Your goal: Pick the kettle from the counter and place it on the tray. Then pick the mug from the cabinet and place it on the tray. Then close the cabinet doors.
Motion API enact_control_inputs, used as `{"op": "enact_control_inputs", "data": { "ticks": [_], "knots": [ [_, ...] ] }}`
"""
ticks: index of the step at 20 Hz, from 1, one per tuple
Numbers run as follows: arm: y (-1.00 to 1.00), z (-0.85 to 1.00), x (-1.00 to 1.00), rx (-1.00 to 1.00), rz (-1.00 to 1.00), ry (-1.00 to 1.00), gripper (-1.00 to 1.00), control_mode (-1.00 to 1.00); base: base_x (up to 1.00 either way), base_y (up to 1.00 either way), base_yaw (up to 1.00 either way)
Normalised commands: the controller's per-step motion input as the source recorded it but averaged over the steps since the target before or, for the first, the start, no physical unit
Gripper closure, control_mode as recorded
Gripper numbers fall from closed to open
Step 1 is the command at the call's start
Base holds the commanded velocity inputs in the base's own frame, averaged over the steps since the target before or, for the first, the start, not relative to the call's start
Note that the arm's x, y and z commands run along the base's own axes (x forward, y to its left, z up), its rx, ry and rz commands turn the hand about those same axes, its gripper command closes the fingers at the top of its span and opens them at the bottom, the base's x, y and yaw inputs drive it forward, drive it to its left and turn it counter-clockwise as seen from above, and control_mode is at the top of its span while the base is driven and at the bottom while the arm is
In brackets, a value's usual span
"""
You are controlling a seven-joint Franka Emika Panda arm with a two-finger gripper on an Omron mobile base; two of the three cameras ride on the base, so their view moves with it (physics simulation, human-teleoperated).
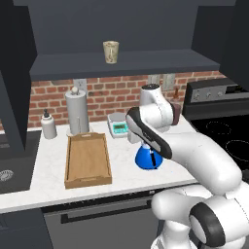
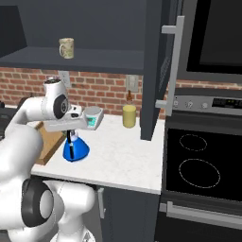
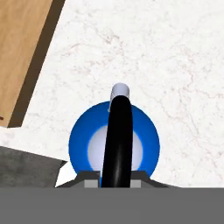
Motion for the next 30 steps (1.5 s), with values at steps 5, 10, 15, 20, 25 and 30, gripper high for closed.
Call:
{"op": "enact_control_inputs", "data": {
  "ticks": [5, 10, 15, 20, 25, 30],
  "knots": [
    [0.74, 0.43, 0.25, 0.00, 0.13, 0.00, 1.00, -1.00, 0.00, 0.00, 0.00],
    [0.74, 0.20, 0.32, 0.00, 0.10, 0.00, 1.00, -1.00, 0.00, 0.00, 0.00],
    [0.67, 0.03, 0.24, 0.00, 0.06, -0.04, 1.00, -1.00, 0.00, 0.00, 0.00],
    [0.43, -0.05, 0.12, 0.04, 0.02, -0.11, 1.00, -1.00, 0.00, 0.00, 0.00],
    [0.12, -0.22, 0.02, 0.09, 0.03, -0.13, 1.00, -1.00, 0.00, 0.00, 0.00],
    [0.13, -0.16, 0.09, 0.09, 0.03, -0.12, 1.00, -1.00, 0.00, 0.00, 0.00]
  ]
}}
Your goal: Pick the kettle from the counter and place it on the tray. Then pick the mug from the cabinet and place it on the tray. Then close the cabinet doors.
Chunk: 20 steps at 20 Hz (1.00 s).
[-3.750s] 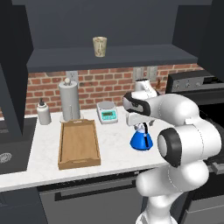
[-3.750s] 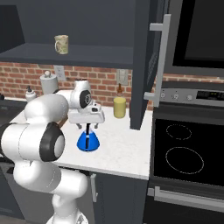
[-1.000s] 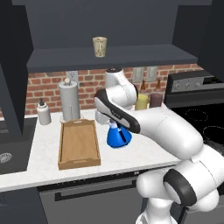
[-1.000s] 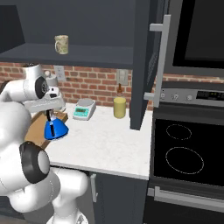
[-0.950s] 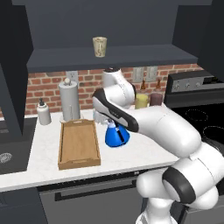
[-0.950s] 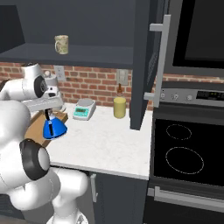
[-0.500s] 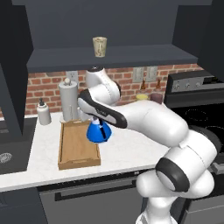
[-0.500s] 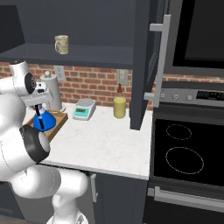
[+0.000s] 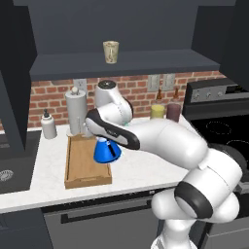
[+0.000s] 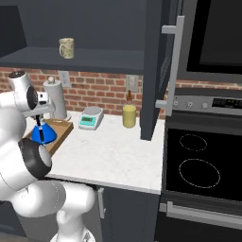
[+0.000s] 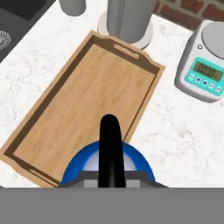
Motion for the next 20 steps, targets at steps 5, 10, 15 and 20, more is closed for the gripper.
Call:
{"op": "enact_control_inputs", "data": {
  "ticks": [5, 10, 15, 20],
  "knots": [
    [0.30, -0.05, 0.28, 0.14, 0.00, -0.07, 1.00, -1.00, 0.00, 0.00, 0.00],
    [0.33, -0.04, 0.31, 0.12, 0.00, -0.07, 1.00, -1.00, 0.00, 0.00, 0.00],
    [0.27, -0.14, 0.31, 0.03, 0.00, -0.06, 1.00, -1.00, 0.00, 0.00, 0.00],
    [0.01, -0.11, 0.31, 0.00, 0.00, 0.00, 1.00, -1.00, 0.00, 0.00, 0.00]
  ]
}}
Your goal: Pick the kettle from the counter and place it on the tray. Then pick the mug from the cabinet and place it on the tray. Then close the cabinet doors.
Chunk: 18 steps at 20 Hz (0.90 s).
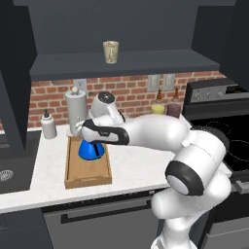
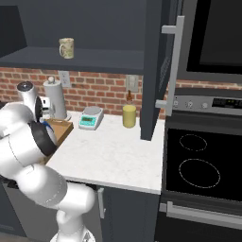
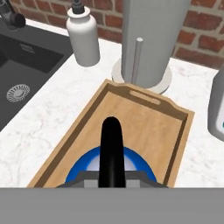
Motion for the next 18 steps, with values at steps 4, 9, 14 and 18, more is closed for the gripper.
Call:
{"op": "enact_control_inputs", "data": {
  "ticks": [4, 9, 14, 18],
  "knots": [
    [0.00, -0.02, 0.48, 0.00, 0.00, 0.00, 1.00, -1.00, 0.00, 0.00, 0.00],
    [0.01, -0.05, 0.46, 0.00, 0.00, 0.00, 1.00, -1.00, 0.00, 0.00, 0.00],
    [0.11, -0.19, 0.32, 0.00, 0.00, 0.00, 1.00, -1.00, 0.00, 0.00, 0.00],
    [0.10, -0.31, 0.27, 0.00, 0.00, 0.00, 1.00, -1.00, 0.00, 0.00, 0.00]
  ]
}}
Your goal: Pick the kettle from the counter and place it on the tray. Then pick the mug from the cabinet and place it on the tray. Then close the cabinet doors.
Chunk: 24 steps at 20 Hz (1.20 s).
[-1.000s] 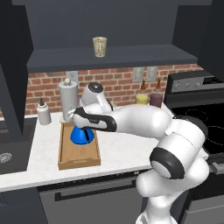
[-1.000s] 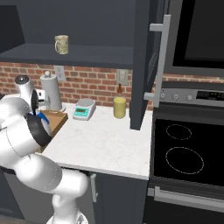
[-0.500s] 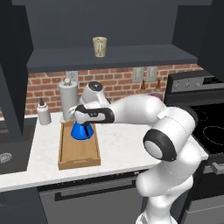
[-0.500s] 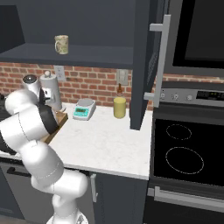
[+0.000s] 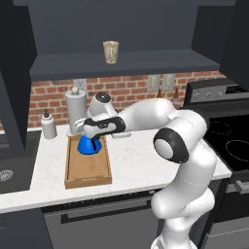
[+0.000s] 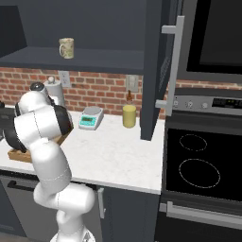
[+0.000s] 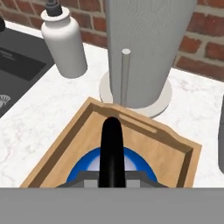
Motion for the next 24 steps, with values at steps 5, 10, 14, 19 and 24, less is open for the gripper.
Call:
{"op": "enact_control_inputs", "data": {
  "ticks": [5, 10, 14, 19, 24],
  "knots": [
    [0.08, -0.17, 0.30, 0.00, 0.00, -0.01, 1.00, -1.00, 0.00, 0.00, 0.00],
    [0.01, -0.16, 0.35, 0.00, 0.00, -0.01, 1.00, -1.00, 0.00, 0.00, 0.00],
    [0.00, -0.22, 0.25, 0.00, 0.00, -0.02, 1.00, -1.00, 0.00, 0.00, 0.00],
    [0.00, -0.29, 0.01, 0.00, 0.00, -0.06, 1.00, -1.00, 0.00, 0.00, 0.00],
    [0.00, -0.45, -0.08, 0.00, 0.00, -0.01, -1.00, -1.00, 0.00, 0.00, 0.00]
  ]
}}
